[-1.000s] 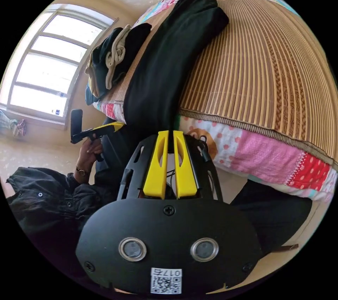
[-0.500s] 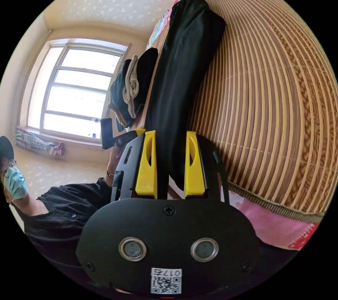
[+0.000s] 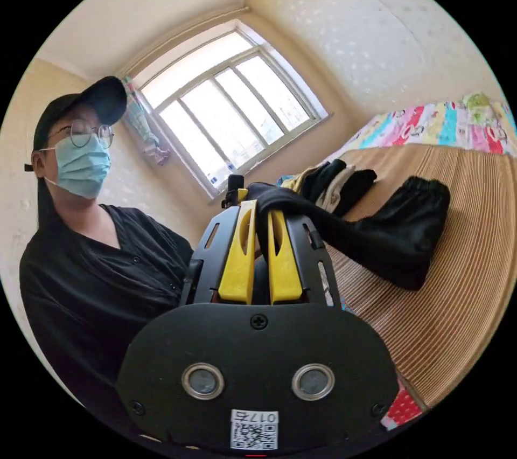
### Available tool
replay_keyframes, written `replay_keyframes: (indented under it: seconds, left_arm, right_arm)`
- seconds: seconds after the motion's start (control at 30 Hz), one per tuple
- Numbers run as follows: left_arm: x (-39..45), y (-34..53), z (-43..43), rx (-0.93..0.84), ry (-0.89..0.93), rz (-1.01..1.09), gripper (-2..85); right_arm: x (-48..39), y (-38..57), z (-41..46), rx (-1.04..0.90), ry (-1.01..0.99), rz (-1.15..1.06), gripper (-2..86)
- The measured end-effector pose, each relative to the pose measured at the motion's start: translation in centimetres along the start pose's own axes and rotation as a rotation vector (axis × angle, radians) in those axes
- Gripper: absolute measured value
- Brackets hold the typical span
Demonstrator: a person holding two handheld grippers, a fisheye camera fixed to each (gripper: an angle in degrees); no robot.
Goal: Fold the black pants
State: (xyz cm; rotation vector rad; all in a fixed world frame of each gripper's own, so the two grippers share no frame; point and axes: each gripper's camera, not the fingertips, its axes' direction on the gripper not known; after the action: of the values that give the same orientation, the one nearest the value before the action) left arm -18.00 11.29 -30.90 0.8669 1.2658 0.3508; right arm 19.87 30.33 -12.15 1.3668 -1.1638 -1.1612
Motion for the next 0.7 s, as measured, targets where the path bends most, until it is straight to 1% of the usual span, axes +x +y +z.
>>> replay_keyframes:
  seconds: [0.1,0.13,0.17,0.2,0.23,0.27,0.3,0.33,0.37,0.4,0.43,0.5,0.53,0.6,0.63,0.7]
  left_arm:
    - [5.4,-6.5,0.4,0.079,0.027,0.198,4.1]
    - [6.1,-7.6,0.5,0.098,0.017,0.211,4.1]
    - [6.7,-9.5,0.9,0.124,-0.033,0.184,4.1]
    - [6.3,-11.2,1.5,0.118,-0.108,0.112,4.1]
    - [5.8,-11.9,1.9,0.106,-0.149,0.076,4.1]
    - [4.2,-13.0,2.8,0.073,-0.23,0.013,4.1]
    - [1.9,-13.6,4.0,0.032,-0.316,-0.042,4.1]
    - [0.5,-13.8,4.6,0.011,-0.354,-0.067,4.1]
    - [-2.3,-14.1,5.7,-0.02,-0.413,-0.11,4.0]
    - [-5.2,-14.2,6.6,-0.04,-0.45,-0.166,4.1]
    - [-6.5,-14.3,7.0,-0.044,-0.463,-0.185,4.0]
    - [-9.9,-14.9,8.2,-0.039,-0.533,-0.152,4.0]
    - [-10.4,-15.0,8.5,-0.042,-0.553,-0.127,4.0]
    - [-12.3,-14.3,9.6,-0.085,-0.644,-0.015,4.0]
    - [-12.9,-13.6,9.7,-0.094,-0.652,-0.016,4.0]
    - [-16.3,-9.0,10.2,-0.188,-0.625,-0.098,4.1]
  right_arm:
    - [-5.9,-8.0,-3.5,0.078,-0.023,-0.163,0.3]
    - [-7.3,-10.7,-4.7,0.11,-0.036,-0.198,0.3]
    - [-7.7,-11.9,-5.1,0.123,-0.037,-0.204,0.2]
    - [-7.8,-14.2,-5.7,0.133,-0.018,-0.178,0.2]
    - [-6.9,-16.4,-5.9,0.117,0.03,-0.108,0.2]
    - [-6.0,-17.3,-5.9,0.102,0.059,-0.067,0.2]
    - [-3.5,-18.6,-5.6,0.077,0.108,0.006,0.2]
    - [-0.3,-19.5,-5.0,0.051,0.156,0.065,0.1]
    - [1.6,-19.8,-4.7,0.038,0.182,0.095,0.1]
    - [5.7,-20.4,-3.6,0.003,0.225,0.158,0.1]
    - [9.7,-20.8,-2.8,-0.021,0.241,0.223,0.1]
    - [14.7,-21.6,-1.9,-0.008,0.238,0.264,0.1]
    - [16.7,-22.1,-1.5,0.023,0.26,0.231,0.1]
    - [17.9,-22.4,-0.7,0.059,0.331,0.154,0.2]
    - [18.3,-22.0,0.3,0.051,0.389,0.115,0.2]
    - [19.6,-19.8,2.3,-0.011,0.463,0.119,0.3]
